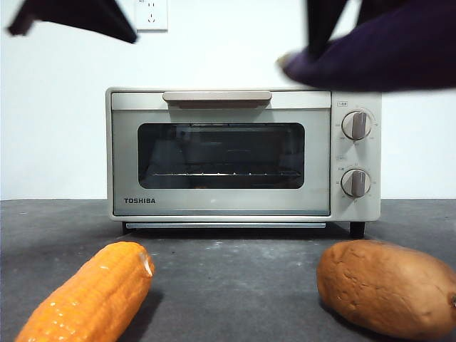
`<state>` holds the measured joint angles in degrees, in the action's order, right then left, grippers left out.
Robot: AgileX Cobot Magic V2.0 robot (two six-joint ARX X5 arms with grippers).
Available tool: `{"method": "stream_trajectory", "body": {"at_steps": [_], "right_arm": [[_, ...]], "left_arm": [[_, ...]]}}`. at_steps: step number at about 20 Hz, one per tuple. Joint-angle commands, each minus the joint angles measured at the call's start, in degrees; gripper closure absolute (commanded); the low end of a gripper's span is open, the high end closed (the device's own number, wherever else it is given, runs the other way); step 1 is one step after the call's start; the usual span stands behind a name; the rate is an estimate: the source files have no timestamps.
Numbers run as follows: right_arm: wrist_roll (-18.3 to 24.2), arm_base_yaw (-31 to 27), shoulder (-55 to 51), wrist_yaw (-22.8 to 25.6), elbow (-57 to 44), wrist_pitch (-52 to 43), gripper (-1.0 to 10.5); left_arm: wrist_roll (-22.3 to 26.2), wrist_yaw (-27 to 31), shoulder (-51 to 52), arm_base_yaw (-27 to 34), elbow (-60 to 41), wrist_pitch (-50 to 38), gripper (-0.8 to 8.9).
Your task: Take the eggplant from the table,put the eggplant in the oven
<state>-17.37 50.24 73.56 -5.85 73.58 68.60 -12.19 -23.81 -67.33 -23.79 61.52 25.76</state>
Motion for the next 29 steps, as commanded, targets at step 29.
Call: {"method": "stream_trajectory", "body": {"at_steps": [29], "right_arm": [[5.81,0.63,-23.47,14.95,1.20,6.43,8.0]], "left_arm": [[14.49,14.82,-27.80,-21.53,26.29,32.57,8.07]]}}
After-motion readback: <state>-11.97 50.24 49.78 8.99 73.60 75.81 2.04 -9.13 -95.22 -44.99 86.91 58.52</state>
